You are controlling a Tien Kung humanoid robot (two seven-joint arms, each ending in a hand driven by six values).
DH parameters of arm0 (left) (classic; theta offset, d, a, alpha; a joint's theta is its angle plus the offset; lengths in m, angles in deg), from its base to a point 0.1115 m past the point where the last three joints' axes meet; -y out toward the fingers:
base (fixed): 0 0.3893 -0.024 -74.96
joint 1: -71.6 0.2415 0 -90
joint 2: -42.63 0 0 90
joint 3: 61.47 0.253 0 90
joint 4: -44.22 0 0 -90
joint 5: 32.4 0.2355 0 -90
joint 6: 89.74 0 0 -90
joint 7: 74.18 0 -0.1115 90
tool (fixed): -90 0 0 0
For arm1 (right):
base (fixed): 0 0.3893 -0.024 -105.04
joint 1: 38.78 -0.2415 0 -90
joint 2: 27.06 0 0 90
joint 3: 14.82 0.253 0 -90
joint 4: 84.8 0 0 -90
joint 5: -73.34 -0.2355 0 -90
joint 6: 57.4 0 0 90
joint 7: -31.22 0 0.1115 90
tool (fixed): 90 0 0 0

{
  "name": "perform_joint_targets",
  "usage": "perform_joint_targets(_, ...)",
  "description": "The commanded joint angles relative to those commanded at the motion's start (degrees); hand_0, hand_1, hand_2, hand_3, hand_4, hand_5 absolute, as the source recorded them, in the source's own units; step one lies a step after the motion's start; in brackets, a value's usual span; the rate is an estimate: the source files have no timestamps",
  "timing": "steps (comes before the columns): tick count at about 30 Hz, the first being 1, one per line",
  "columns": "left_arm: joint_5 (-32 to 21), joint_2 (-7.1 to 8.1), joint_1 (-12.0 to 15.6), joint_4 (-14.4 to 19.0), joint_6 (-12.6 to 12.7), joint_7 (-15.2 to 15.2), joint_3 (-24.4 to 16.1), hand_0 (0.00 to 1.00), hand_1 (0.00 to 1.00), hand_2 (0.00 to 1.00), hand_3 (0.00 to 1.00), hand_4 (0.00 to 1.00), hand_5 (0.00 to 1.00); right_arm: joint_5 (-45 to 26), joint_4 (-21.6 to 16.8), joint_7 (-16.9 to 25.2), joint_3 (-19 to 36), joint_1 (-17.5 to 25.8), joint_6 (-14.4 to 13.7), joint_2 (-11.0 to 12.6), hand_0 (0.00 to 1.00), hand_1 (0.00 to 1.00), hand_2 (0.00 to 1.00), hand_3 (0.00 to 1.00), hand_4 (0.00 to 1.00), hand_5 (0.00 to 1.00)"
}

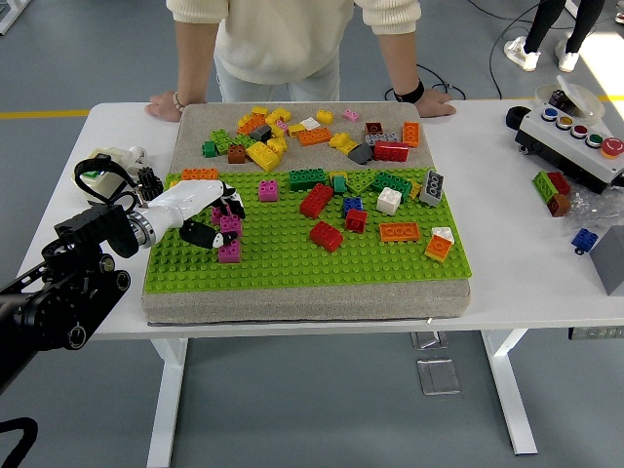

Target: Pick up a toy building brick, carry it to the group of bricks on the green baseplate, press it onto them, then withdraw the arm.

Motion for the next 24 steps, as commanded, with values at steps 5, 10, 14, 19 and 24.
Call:
perform_joint_targets(5,0.0,0.08,0.02,0.17,-0.13,0.08,-0.15,0.601,0.578,0.562,0.535,0.615,0.002,-0.05,0.0,-0.04,-0.1,0.06,-0.01,-0.03,0.751,0.677,0.725,0.654,0.909,0.484)
perform_joint_targets(10,0.1,0.21,0.17,0.52,-0.16,0.08,-0.35,0.601,0.578,0.563,0.537,0.616,0.002,-0.03,0.0,-0.03,-0.1,0.08,-0.03,-0.04,0.752,0.677,0.725,0.654,0.909,0.484)
perform_joint_targets(14,0.33,0.41,0.39,1.37,-0.19,-0.01,-0.81,0.601,0.578,0.563,0.537,0.616,0.002,-0.01,0.0,-0.02,-0.02,0.09,-0.02,-0.05,0.752,0.677,0.725,0.654,0.909,0.484)
perform_joint_targets(19,0.6,0.54,0.58,2.3,-0.19,-0.1,-1.38,0.602,0.579,0.562,0.536,0.616,0.002,-0.06,0.0,0.01,0.03,0.04,-0.02,-0.04,0.753,0.678,0.725,0.654,0.909,0.485)
perform_joint_targets(24,0.9,0.73,0.73,3.43,-0.28,-0.27,-1.8,0.602,0.578,0.561,0.536,0.607,0.002,-0.03,0.0,0.01,0.12,0.03,-0.05,-0.02,0.751,0.677,0.725,0.653,0.909,0.484)
